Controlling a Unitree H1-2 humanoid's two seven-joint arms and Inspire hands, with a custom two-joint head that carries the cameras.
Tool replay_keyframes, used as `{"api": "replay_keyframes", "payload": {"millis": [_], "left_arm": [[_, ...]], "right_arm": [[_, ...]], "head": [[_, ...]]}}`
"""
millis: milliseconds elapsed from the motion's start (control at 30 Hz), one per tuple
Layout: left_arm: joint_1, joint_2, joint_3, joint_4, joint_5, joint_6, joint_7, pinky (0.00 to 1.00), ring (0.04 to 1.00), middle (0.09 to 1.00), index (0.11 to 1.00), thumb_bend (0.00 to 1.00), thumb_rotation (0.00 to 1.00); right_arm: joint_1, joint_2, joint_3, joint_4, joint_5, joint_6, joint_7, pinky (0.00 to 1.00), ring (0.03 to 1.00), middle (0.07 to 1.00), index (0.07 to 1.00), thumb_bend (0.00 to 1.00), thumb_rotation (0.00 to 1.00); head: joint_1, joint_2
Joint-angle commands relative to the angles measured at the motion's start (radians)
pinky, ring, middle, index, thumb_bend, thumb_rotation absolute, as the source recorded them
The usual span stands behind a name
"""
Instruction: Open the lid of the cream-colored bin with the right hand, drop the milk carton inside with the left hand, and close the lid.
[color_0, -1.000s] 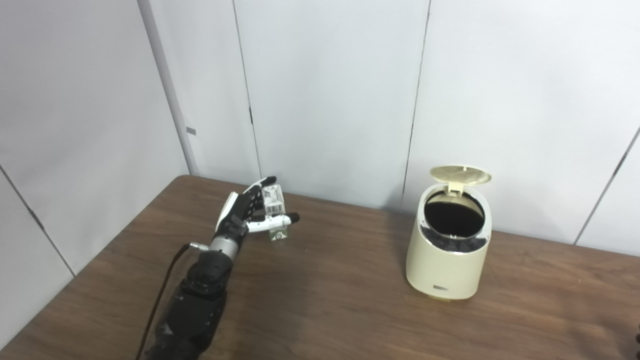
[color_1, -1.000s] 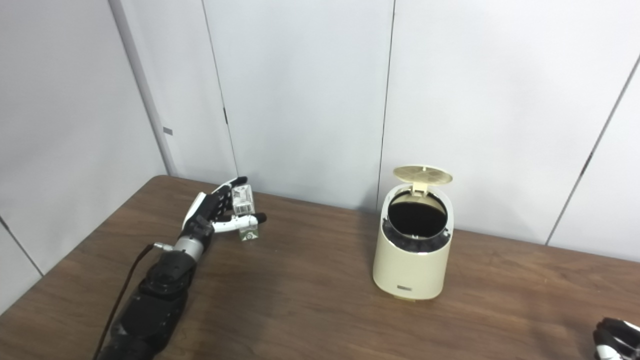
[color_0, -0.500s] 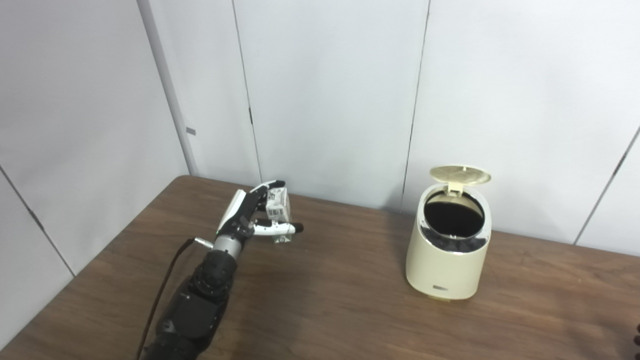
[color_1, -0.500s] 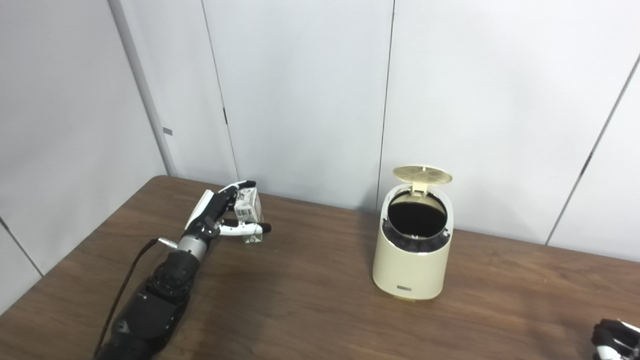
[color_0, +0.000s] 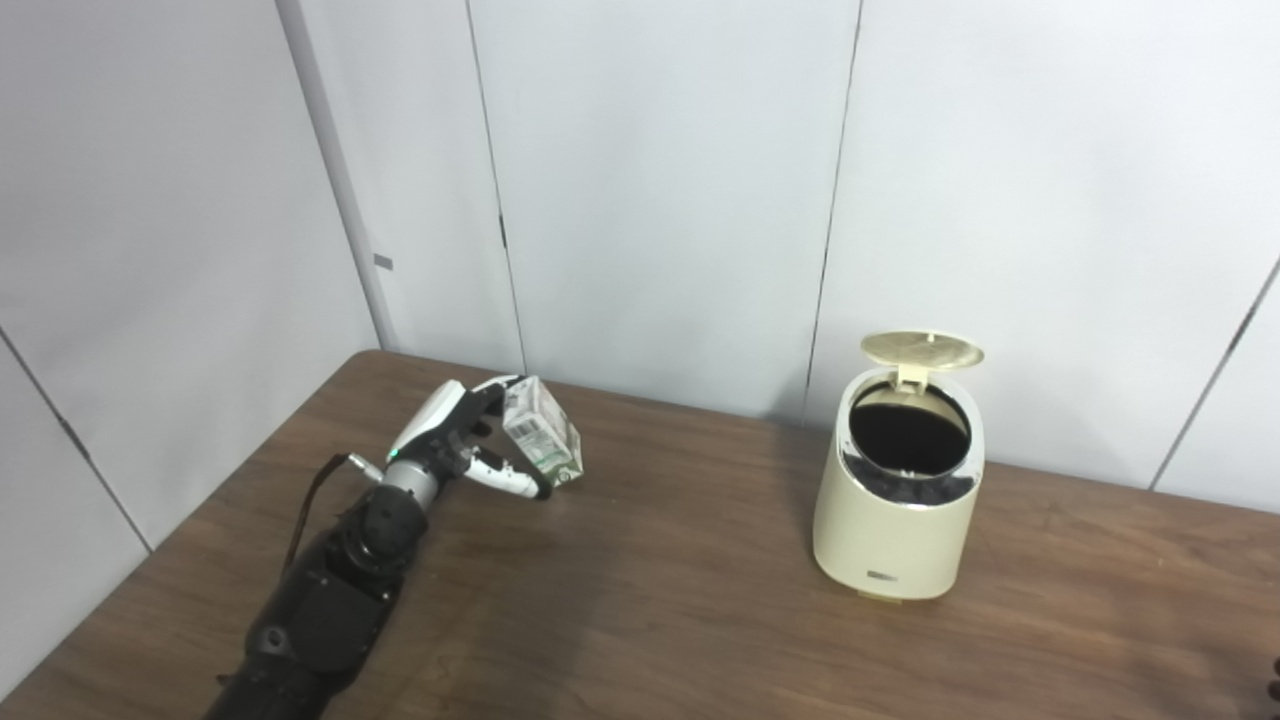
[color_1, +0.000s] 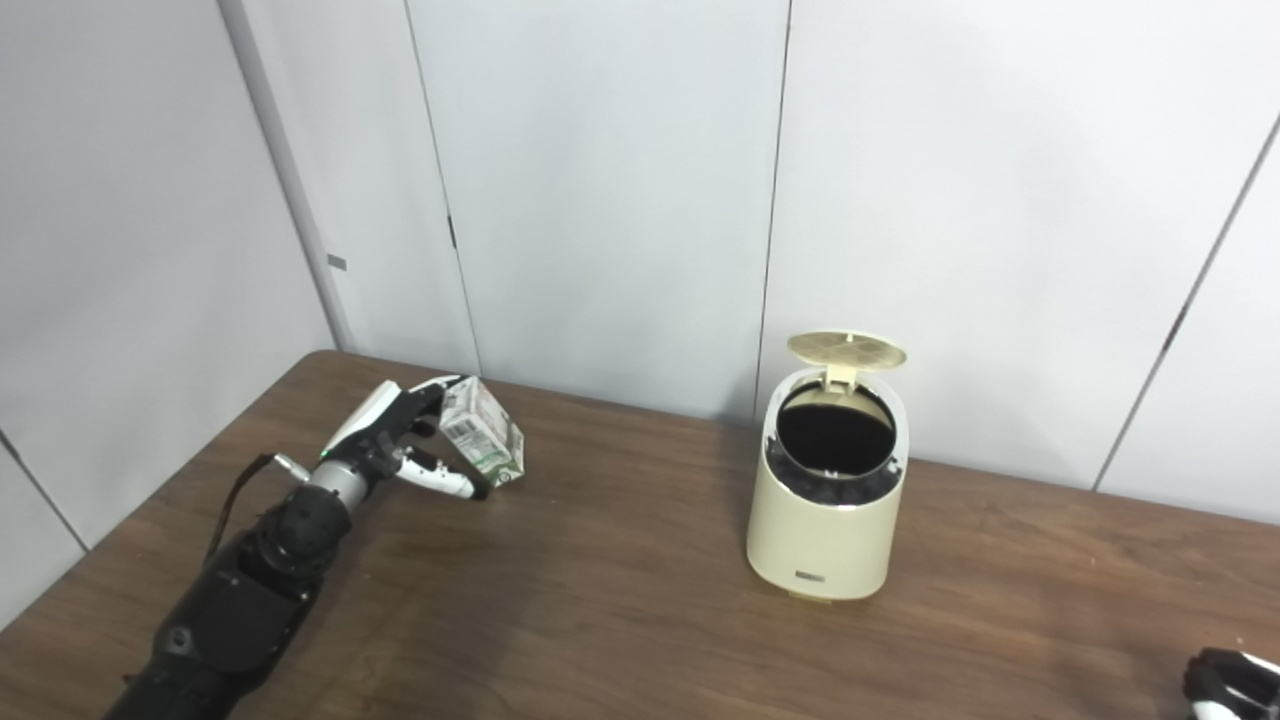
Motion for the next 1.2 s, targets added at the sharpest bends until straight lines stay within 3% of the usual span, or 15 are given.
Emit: {"api": "replay_keyframes", "payload": {"millis": [0, 133, 300, 533, 700, 833, 1033, 1167], "left_arm": [[-0.036, 0.032, -0.003, -0.028, 0.034, -0.001, 0.016, 0.78, 0.853, 0.860, 0.888, 0.87, 0.00], [-0.034, 0.015, -0.012, -0.033, 0.097, 0.008, 0.076, 0.73, 0.796, 0.791, 0.820, 0.83, 0.00], [-0.034, -0.018, 0.008, -0.016, 0.089, -0.023, 0.122, 0.73, 0.758, 0.738, 0.772, 0.80, 0.00], [-0.034, -0.038, 0.025, 0.021, 0.064, -0.077, 0.143, 0.75, 0.757, 0.736, 0.752, 0.83, 0.00], [-0.036, -0.039, 0.025, 0.035, 0.067, -0.067, 0.145, 0.73, 0.754, 0.733, 0.743, 0.80, 0.00], [-0.035, -0.014, -0.011, 0.022, 0.104, -0.025, 0.105, 0.71, 0.742, 0.726, 0.743, 0.83, 0.00], [-0.044, 0.036, -0.093, -0.031, 0.205, 0.099, 0.026, 0.66, 0.763, 0.778, 0.770, 0.86, 0.00], [-0.050, 0.060, -0.123, -0.054, 0.248, 0.144, -0.009, 0.63, 0.737, 0.757, 0.764, 0.86, 0.00]], "right_arm": [[-0.011, -0.007, -0.002, -0.006, -0.010, -0.033, -0.003, 0.46, 0.583, 0.606, 0.569, 0.53, 0.55], [-0.011, -0.004, -0.006, -0.011, -0.010, -0.020, -0.004, 0.46, 0.579, 0.605, 0.570, 0.51, 0.54], [-0.009, 0.000, -0.008, -0.022, -0.004, -0.004, -0.003, 0.46, 0.575, 0.598, 0.564, 0.53, 0.53], [-0.008, 0.007, -0.006, -0.042, -0.011, 0.023, -0.008, 0.47, 0.588, 0.609, 0.572, 0.53, 0.53], [-0.011, 0.009, -0.006, -0.033, -0.012, 0.011, -0.007, 0.47, 0.588, 0.610, 0.573, 0.49, 0.51], [-0.013, 0.008, -0.010, -0.022, 0.002, -0.001, -0.002, 0.47, 0.586, 0.607, 0.570, 0.49, 0.50], [-0.013, 0.002, -0.011, -0.008, 0.007, -0.009, 0.001, 0.47, 0.589, 0.609, 0.572, 0.52, 0.52], [-0.011, 0.006, -0.009, -0.032, 0.004, 0.021, -0.001, 0.46, 0.580, 0.602, 0.566, 0.54, 0.52]], "head": [[-0.001, 0.000], [-0.001, 0.003], [-0.004, 0.005], [-0.004, 0.004], [-0.008, 0.002], [-0.009, 0.002], [-0.009, 0.006], [-0.012, 0.008]]}}
